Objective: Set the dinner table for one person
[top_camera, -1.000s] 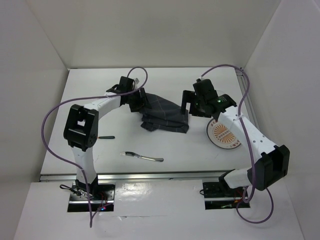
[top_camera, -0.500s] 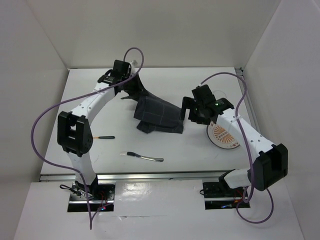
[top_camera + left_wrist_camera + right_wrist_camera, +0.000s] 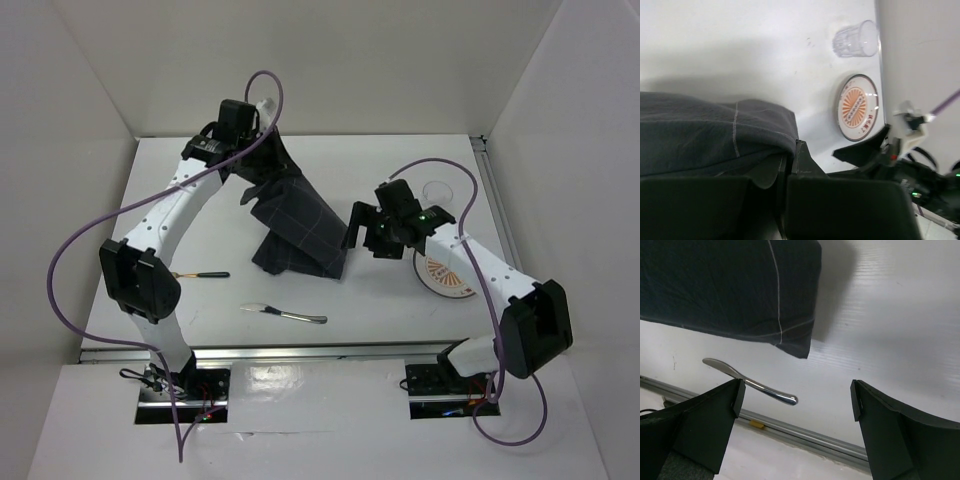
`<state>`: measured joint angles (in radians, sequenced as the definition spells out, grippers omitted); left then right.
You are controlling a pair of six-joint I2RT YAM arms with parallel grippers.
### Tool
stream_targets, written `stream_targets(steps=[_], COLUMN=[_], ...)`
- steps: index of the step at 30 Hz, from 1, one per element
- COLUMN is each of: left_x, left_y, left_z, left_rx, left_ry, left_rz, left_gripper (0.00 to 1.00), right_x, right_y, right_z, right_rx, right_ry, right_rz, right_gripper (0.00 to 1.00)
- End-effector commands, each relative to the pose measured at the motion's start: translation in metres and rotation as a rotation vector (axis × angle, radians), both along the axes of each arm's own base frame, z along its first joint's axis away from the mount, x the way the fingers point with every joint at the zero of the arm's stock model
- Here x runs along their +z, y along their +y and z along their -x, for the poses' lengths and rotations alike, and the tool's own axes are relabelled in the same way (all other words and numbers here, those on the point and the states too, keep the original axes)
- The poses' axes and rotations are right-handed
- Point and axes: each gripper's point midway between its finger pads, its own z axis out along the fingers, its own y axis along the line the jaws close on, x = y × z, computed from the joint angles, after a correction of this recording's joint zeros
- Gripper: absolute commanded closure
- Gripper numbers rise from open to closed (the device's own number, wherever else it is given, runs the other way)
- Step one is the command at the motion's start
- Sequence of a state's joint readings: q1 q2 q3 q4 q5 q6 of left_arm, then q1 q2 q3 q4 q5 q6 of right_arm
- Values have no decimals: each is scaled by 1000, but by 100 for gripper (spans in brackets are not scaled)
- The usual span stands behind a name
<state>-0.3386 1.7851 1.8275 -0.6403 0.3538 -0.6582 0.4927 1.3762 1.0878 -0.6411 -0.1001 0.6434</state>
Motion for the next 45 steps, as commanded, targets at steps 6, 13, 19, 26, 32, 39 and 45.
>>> stream_targets(steps=[6, 13, 19, 26, 32, 39, 45], left_x=[44, 56, 64, 58, 50, 91, 115], left_y=[-10, -10, -10, -6, 2, 41, 81], left_z=[4, 8, 9, 10, -4, -67, -65], left_rx=[-43, -55, -55, -37, -12, 73, 102], left_ry=[-87, -94, -107, -88, -114, -247, -299], left_rz=[53, 54, 58, 38, -2, 1, 69], left_gripper=[100, 100, 100, 100, 100, 100, 100], right_x=[-35, -55, -60, -50, 15, 161, 239], right_y=[43, 52, 69, 93, 59, 15, 2], right_z=[-8, -23, -22, -30, -74, -164, -153], right_rx=[131, 169, 220, 255, 192, 185, 195], right_ry=[-101, -285, -322, -328, -532, -846, -982], right_rz=[69, 91, 19, -39, 91, 247, 245], right_gripper=[0, 7, 29, 100, 100, 100, 100])
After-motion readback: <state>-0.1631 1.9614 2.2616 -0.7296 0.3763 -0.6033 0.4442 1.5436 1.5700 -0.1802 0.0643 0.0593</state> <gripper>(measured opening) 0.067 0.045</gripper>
